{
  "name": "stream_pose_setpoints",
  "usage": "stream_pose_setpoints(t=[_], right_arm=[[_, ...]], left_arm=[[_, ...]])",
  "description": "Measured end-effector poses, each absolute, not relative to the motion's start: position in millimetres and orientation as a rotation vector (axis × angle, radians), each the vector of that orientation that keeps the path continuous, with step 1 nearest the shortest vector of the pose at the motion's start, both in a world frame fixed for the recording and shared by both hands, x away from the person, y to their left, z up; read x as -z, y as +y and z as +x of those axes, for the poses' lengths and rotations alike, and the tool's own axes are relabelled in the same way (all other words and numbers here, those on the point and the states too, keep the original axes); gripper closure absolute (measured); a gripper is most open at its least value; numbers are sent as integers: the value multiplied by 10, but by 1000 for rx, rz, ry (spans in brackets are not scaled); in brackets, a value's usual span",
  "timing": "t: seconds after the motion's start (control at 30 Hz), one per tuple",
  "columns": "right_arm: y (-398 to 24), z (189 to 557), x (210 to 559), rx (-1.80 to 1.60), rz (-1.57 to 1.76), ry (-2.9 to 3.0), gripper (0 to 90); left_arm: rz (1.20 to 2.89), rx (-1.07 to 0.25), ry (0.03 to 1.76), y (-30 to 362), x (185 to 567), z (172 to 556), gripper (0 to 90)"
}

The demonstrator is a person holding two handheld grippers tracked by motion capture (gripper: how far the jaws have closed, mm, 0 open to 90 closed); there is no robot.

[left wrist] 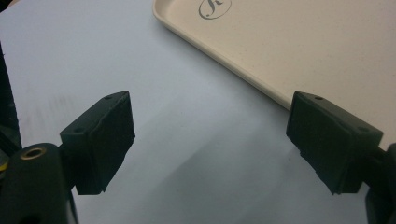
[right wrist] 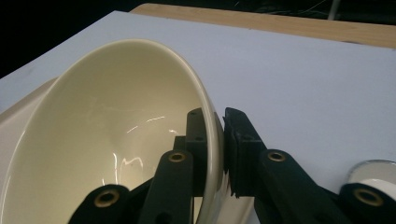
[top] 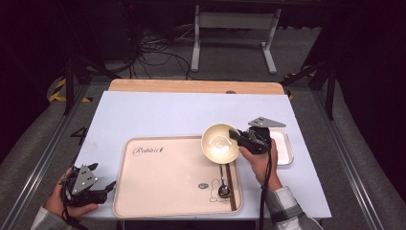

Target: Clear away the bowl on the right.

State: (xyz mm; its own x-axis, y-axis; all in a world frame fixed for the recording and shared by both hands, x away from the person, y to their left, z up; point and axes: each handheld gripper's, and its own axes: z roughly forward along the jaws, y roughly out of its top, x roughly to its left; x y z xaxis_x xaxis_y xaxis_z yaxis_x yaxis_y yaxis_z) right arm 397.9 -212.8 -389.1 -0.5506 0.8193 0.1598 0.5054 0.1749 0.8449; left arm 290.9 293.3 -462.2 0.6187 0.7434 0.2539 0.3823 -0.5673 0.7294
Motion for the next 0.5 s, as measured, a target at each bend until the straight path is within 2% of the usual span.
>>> stream_pose_setpoints(t=[0.5], right_arm=[[-1697,4201,4122,-1249,1249,2259,798]], left_arm=[[2194,-718,874,2924,4618,2900,167]])
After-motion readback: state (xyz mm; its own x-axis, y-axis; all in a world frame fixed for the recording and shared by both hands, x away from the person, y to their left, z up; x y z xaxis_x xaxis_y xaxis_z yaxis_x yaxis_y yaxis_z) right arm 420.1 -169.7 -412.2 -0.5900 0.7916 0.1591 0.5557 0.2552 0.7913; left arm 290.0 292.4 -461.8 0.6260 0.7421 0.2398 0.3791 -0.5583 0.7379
